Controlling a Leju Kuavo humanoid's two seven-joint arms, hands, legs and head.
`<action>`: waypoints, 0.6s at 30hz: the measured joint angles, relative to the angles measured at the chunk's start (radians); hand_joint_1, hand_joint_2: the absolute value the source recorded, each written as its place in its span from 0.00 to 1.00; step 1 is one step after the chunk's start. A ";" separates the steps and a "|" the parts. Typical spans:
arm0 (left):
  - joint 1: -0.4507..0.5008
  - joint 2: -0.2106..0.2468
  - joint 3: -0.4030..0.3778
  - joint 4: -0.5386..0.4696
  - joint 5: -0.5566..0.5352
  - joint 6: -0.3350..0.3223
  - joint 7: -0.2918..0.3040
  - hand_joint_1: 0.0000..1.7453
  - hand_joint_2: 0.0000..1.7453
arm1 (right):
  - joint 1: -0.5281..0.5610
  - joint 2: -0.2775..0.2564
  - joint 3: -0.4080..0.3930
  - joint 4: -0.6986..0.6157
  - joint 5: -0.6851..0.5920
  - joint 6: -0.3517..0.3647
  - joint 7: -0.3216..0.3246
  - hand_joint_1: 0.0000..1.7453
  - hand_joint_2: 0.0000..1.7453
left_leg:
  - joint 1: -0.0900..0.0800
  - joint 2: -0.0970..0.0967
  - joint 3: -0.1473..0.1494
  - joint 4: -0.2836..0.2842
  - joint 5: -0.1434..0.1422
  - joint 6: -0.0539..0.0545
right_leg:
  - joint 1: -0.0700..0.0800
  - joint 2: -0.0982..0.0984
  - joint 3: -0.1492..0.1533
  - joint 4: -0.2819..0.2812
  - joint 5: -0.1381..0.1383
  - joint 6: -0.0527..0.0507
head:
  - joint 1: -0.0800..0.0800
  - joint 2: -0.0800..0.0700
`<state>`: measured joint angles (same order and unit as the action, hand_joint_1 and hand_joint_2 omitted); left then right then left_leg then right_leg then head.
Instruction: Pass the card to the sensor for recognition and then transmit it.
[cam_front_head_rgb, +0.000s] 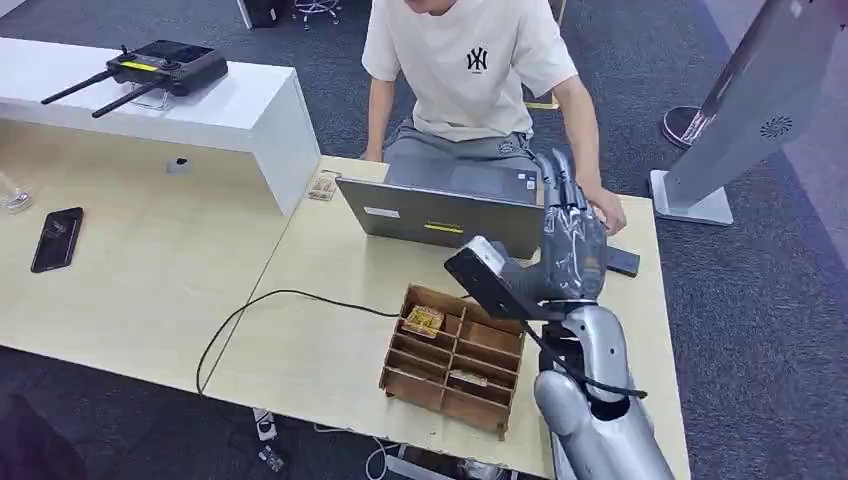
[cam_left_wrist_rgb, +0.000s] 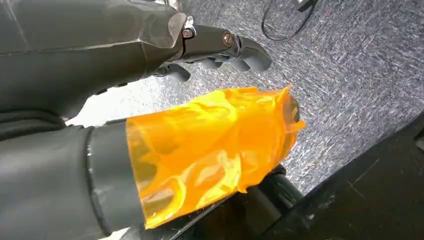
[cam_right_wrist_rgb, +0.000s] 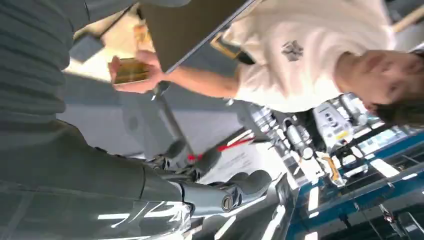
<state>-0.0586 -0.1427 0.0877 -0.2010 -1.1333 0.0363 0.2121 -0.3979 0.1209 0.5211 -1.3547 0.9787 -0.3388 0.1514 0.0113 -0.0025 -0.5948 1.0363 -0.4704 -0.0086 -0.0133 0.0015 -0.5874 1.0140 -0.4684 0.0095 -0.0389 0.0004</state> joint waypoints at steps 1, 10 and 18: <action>0.003 0.000 0.002 0.000 0.004 0.006 -0.003 0.00 0.00 | 0.022 0.003 -0.001 -0.025 -0.037 -0.010 -0.017 0.00 1.00 | 0.000 0.000 0.000 0.000 0.000 0.000 | 0.000 0.000 0.000 0.000 0.000 0.000 | 0.000 0.000; 0.035 -0.008 0.045 0.000 0.045 0.054 -0.020 0.00 0.00 | 0.231 0.000 -0.002 -0.218 -0.323 -0.123 -0.176 0.00 1.00 | 0.000 0.000 0.000 0.000 -0.001 0.001 | 0.000 0.000 0.000 -0.001 -0.001 0.001 | 0.000 0.000; 0.051 -0.009 0.084 0.000 0.072 0.072 -0.032 0.00 0.00 | 0.405 -0.016 -0.034 -0.335 -0.639 -0.082 -0.308 0.00 1.00 | 0.000 0.000 0.000 0.000 -0.002 0.000 | 0.000 0.000 0.000 -0.001 -0.001 0.001 | 0.000 0.000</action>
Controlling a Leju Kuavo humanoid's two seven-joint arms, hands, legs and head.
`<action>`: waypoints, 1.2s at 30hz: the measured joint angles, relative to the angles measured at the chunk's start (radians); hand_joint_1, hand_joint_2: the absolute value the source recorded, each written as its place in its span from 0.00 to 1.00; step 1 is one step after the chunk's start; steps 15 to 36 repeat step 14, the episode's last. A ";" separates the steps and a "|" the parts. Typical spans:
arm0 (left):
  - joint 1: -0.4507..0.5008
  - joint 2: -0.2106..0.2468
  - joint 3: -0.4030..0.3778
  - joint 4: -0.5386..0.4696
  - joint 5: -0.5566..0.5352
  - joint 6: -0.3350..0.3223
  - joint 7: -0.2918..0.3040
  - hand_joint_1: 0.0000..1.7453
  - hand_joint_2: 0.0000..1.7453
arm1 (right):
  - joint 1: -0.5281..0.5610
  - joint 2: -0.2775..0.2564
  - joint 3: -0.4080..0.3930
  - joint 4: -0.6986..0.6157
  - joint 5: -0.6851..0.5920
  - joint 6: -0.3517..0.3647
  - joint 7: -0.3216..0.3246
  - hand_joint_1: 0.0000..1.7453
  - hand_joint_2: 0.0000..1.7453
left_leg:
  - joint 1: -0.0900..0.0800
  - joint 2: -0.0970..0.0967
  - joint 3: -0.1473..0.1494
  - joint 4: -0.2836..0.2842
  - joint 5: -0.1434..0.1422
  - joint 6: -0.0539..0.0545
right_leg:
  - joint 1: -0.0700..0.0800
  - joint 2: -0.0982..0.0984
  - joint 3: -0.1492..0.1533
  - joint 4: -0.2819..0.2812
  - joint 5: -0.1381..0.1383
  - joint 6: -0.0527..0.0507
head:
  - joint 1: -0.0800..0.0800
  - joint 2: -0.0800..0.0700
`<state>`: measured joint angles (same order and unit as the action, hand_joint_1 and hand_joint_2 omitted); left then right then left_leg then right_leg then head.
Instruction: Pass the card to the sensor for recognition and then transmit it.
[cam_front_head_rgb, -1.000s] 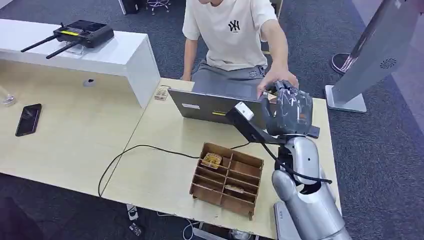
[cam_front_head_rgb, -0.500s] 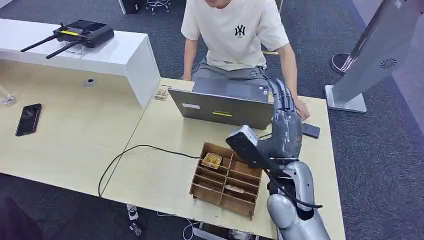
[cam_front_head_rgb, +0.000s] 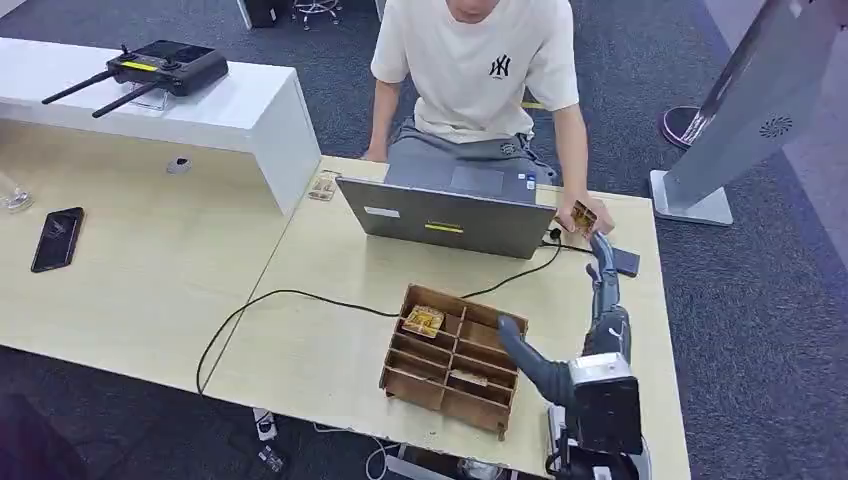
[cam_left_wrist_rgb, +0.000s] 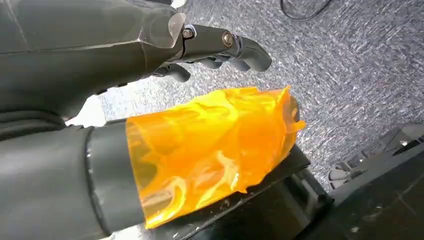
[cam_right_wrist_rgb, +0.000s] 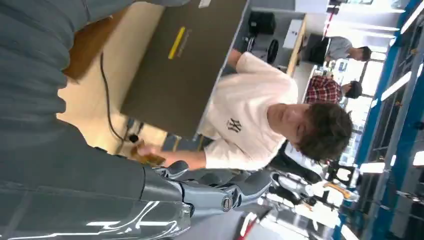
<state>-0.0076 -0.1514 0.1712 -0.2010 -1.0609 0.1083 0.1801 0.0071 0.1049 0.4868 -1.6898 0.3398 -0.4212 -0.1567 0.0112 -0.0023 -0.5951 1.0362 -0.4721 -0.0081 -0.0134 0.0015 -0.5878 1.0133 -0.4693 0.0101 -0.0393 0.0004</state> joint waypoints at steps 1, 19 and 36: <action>0.001 0.000 0.005 0.000 0.000 0.002 -0.001 0.00 0.00 | 0.019 0.000 -0.008 -0.008 -0.031 0.006 -0.012 0.00 1.00 | 0.000 0.000 0.000 0.000 0.000 0.000 | 0.000 0.000 0.000 0.000 0.000 0.000 | 0.000 0.000; 0.016 0.000 0.054 0.000 0.032 0.024 -0.016 0.00 0.00 | 0.252 -0.115 -0.035 0.025 -0.584 0.091 -0.179 0.00 0.00 | 0.000 0.000 -0.001 0.000 -0.002 0.001 | 0.000 0.000 0.000 0.000 -0.001 0.001 | 0.000 0.000; 0.016 0.000 0.054 0.000 0.032 0.024 -0.016 0.00 0.00 | 0.252 -0.115 -0.035 0.025 -0.584 0.091 -0.179 0.00 0.00 | 0.000 0.000 -0.001 0.000 -0.002 0.001 | 0.000 0.000 0.000 0.000 -0.001 0.001 | 0.000 0.000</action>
